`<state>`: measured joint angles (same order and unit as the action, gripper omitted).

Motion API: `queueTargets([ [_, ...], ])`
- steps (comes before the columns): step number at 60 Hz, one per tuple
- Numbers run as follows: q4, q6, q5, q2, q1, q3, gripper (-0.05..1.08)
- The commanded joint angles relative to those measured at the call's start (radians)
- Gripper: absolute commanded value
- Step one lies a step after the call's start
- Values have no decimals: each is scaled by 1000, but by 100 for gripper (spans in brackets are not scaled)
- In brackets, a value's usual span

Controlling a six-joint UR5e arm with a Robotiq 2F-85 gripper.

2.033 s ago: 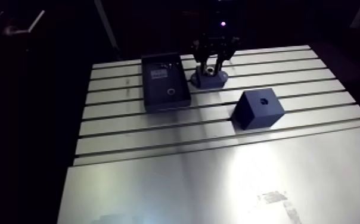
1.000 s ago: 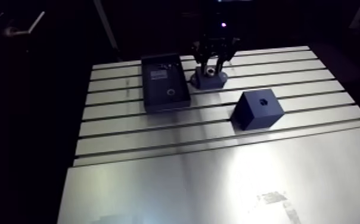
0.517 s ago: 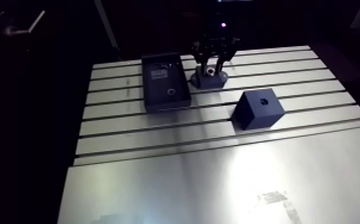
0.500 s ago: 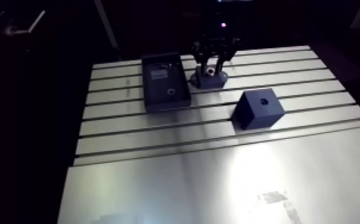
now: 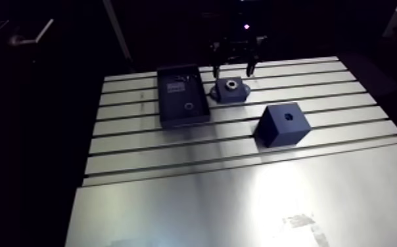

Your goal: Pick up the bearing and press it into the housing until flush.

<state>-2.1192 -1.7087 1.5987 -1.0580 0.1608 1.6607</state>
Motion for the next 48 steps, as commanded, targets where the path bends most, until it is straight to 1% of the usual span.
queueTargets([
  [1,6,1,-9,-24,-2,-12,1],
  [2,9,1,-9,-37,-4,-16,1],
  [7,24,1,-9,-62,-4,-34,1],
  [10,69,-1,-11,-82,-4,-55,3],
  [11,69,-1,-11,-82,-4,-55,3],
  [12,95,-1,-14,-89,-4,-64,7],
  [13,95,-1,-14,-89,-4,-64,7],
  [14,120,-1,-16,-93,-4,-72,13],
  [15,120,-1,-16,-93,-4,-72,13],
  [16,135,-2,-18,-94,-4,-78,24],
  [17,143,-2,-19,-95,-4,-80,43],
  [18,143,-2,-19,-95,-4,-80,43],
  [19,144,-6,-19,-95,-6,-79,62],
  [20,144,-6,-19,-95,-6,-79,62],
  [21,145,-11,-22,-93,-7,-77,79],
  [22,145,-11,-22,-93,-7,-77,79],
  [23,146,-15,-24,-93,-6,-76,93],
  [24,146,-15,-24,-93,-6,-76,93],
  [25,147,-19,-25,-92,-3,-71,98],
  [26,147,-19,-25,-92,-3,-71,98],
  [27,147,-21,-27,-89,-1,-68,102],
  [33,146,-24,-32,-84,0,-59,106],
  [35,142,-24,-30,-84,3,-55,107],
  [40,138,-22,-33,-82,6,-51,107],
  [48,135,-24,-32,-78,7,-51,107],
])
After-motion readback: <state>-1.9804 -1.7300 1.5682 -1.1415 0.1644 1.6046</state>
